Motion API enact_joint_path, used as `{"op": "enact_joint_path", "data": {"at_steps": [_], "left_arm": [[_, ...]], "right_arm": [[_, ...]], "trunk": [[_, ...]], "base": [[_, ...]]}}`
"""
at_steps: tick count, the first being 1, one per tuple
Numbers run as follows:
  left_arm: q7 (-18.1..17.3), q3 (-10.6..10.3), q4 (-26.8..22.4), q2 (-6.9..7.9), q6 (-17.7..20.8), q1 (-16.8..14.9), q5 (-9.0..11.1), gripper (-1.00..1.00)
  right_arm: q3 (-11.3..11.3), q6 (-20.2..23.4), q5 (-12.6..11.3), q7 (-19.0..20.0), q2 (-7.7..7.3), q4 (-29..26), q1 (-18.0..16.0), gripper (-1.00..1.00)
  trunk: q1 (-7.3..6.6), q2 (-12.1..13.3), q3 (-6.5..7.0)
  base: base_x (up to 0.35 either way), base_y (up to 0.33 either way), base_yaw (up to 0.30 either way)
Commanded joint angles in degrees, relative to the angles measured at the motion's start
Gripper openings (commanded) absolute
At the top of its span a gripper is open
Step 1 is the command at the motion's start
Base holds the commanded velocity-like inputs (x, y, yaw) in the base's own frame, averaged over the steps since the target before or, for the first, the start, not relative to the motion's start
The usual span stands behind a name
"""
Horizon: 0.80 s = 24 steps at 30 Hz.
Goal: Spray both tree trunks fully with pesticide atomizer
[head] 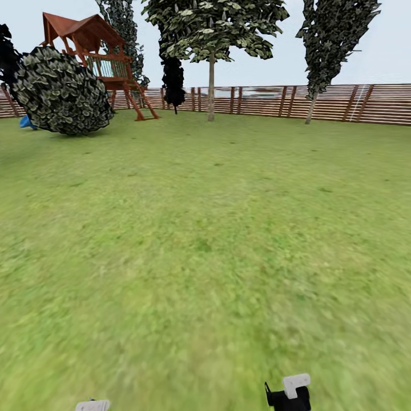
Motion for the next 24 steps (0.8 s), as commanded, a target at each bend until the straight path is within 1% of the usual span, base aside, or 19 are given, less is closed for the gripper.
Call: {"op": "enact_joint_path", "data": {"at_steps": [1, 24], "left_arm": [[-0.1, 0.5, 0.0, 0.01, -0.2, 0.0, -0.6, -1.00], [-0.1, 0.5, 0.0, 0.01, -0.2, 0.0, -0.6, -1.00]], "right_arm": [[0.4, -0.1, 0.4, -0.5, -0.01, 0.0, 0.0, 1.00], [0.4, -0.1, 0.4, -0.5, -0.01, 0.0, 0.0, 1.00]], "trunk": [[0.03, 0.0, -0.05], [0.03, 0.0, -0.05]], "base": [[0.340, 0.000, 0.000], [0.340, 0.000, 0.000]]}}
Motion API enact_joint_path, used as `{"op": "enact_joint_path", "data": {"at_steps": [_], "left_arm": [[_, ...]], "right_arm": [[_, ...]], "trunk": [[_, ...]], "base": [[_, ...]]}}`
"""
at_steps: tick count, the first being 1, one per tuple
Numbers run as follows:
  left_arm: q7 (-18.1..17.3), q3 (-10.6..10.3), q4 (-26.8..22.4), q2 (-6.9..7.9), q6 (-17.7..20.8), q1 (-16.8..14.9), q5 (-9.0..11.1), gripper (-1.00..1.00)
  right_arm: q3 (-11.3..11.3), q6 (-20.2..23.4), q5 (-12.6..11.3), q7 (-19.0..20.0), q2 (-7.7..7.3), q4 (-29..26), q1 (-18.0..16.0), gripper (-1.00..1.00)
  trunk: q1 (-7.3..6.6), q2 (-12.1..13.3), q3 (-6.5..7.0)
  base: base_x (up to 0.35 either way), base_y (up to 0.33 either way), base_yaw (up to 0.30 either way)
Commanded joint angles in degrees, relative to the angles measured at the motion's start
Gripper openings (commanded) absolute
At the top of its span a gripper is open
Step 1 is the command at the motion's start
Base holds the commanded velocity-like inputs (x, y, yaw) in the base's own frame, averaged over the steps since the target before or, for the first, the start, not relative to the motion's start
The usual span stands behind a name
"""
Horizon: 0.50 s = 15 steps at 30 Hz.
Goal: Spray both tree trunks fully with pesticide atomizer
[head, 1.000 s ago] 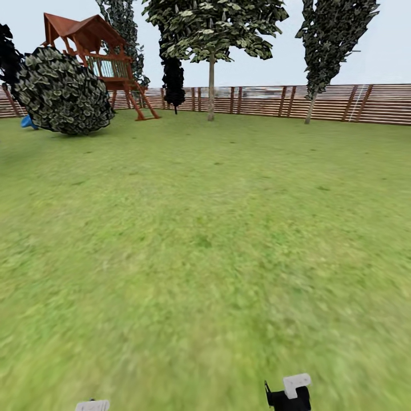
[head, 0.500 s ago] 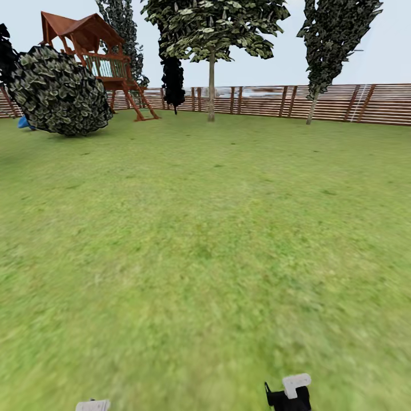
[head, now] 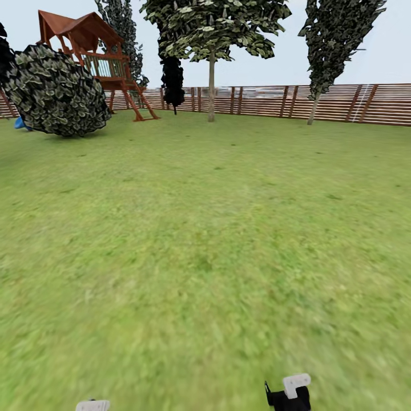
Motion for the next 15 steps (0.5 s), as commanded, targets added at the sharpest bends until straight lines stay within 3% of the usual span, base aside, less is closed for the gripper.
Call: {"op": "enact_joint_path", "data": {"at_steps": [1, 15], "left_arm": [[-0.1, 0.5, 0.0, 0.01, -0.2, 0.0, -0.6, -1.00], [-0.1, 0.5, 0.0, 0.01, -0.2, 0.0, -0.6, -1.00]], "right_arm": [[0.4, -0.1, 0.4, -0.5, -0.01, 0.0, 0.0, 1.00], [0.4, -0.1, 0.4, -0.4, -0.02, 0.0, 0.1, 1.00]], "trunk": [[0.03, 0.0, -0.05], [0.03, 0.0, -0.05]], "base": [[0.340, 0.000, 0.000], [0.340, 0.000, 0.000]]}}
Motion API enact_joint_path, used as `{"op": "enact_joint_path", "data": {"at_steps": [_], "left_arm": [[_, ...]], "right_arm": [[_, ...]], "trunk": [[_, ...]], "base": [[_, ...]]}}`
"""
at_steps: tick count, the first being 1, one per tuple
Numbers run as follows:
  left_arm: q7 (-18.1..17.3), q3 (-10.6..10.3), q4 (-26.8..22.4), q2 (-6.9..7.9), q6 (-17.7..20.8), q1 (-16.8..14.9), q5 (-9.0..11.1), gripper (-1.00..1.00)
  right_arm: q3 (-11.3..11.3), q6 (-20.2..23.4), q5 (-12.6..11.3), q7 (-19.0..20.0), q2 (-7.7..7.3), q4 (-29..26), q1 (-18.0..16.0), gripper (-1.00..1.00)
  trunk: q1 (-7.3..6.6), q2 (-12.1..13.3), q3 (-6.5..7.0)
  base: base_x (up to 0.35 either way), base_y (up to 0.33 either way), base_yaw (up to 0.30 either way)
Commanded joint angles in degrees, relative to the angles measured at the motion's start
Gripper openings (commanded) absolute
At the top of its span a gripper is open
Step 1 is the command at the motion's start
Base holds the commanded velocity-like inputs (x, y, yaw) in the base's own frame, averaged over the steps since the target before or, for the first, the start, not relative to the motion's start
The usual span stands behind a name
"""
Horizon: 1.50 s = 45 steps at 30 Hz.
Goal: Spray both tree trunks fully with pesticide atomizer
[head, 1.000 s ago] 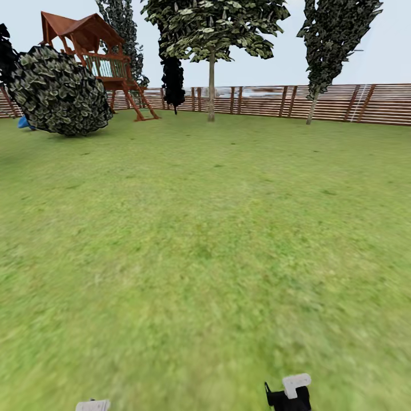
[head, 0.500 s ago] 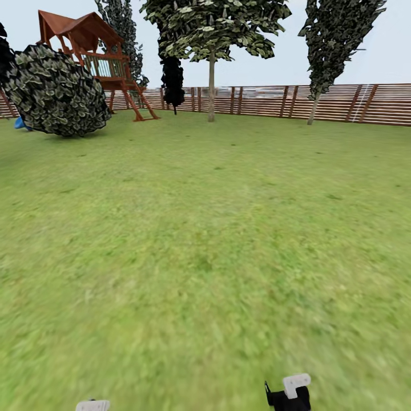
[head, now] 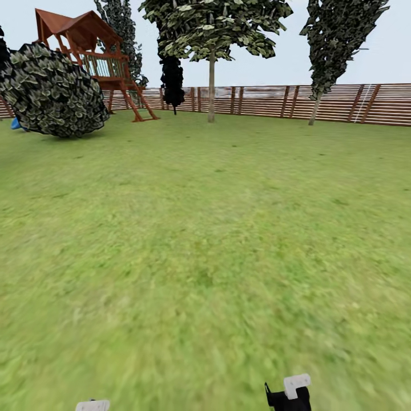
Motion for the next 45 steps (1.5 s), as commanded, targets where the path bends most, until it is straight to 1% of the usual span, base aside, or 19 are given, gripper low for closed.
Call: {"op": "enact_joint_path", "data": {"at_steps": [1, 8, 45], "left_arm": [[-0.1, 0.5, 0.0, 0.01, -0.2, 0.0, -0.6, -1.00], [-0.1, 0.5, 0.0, 0.01, -0.2, 0.0, -0.6, -1.00], [-0.1, 0.5, 0.0, 0.01, -0.2, 0.0, -0.6, -1.00]], "right_arm": [[0.3, -0.1, 0.4, -0.5, 0.00, 0.0, 0.0, 1.00], [0.3, -0.1, 0.4, -0.5, 0.01, 0.0, 0.0, 1.00], [0.3, -0.1, 0.4, -0.5, 0.06, 0.0, 0.0, 1.00]], "trunk": [[0.03, 0.0, -0.05], [0.03, 0.0, -0.05], [0.03, 0.0, -0.05]], "base": [[0.340, 0.000, 0.000], [0.340, 0.000, -0.093], [0.340, 0.000, -0.001]]}}
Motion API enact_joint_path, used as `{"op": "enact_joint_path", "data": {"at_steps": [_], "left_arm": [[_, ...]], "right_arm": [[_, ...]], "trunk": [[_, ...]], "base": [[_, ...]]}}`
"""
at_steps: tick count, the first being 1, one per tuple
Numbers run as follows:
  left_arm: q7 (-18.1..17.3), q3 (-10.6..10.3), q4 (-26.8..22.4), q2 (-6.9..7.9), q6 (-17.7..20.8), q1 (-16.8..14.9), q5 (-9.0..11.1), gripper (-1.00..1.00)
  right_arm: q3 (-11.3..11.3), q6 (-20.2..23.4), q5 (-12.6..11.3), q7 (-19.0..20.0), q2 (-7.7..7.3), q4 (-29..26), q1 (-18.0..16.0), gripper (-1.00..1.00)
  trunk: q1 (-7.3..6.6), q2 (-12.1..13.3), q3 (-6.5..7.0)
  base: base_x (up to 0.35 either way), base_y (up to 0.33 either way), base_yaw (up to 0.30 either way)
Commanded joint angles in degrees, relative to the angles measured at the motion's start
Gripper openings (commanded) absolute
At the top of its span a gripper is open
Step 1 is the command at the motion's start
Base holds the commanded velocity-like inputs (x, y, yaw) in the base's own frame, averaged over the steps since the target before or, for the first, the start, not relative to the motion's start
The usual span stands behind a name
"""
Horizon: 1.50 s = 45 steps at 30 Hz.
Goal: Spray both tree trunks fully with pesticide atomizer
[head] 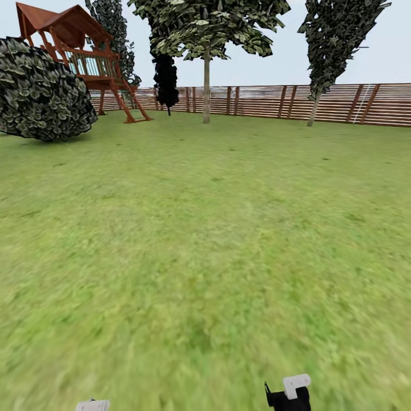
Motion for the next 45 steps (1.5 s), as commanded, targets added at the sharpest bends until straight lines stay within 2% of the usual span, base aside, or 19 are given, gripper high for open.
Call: {"op": "enact_joint_path", "data": {"at_steps": [1, 45], "left_arm": [[-0.1, 0.5, 0.0, 0.01, -0.2, 0.0, -0.6, -1.00], [-0.1, 0.5, 0.0, -0.08, -0.2, 0.0, -0.6, -1.00]], "right_arm": [[0.3, -0.1, 0.4, -0.5, -0.03, 0.0, 0.0, 1.00], [0.3, -0.1, 0.4, -0.5, -0.04, 0.0, 0.0, 1.00]], "trunk": [[0.03, 0.0, -0.05], [0.03, 0.0, -0.05]], "base": [[0.340, 0.000, 0.000], [0.340, 0.000, -0.018]]}}
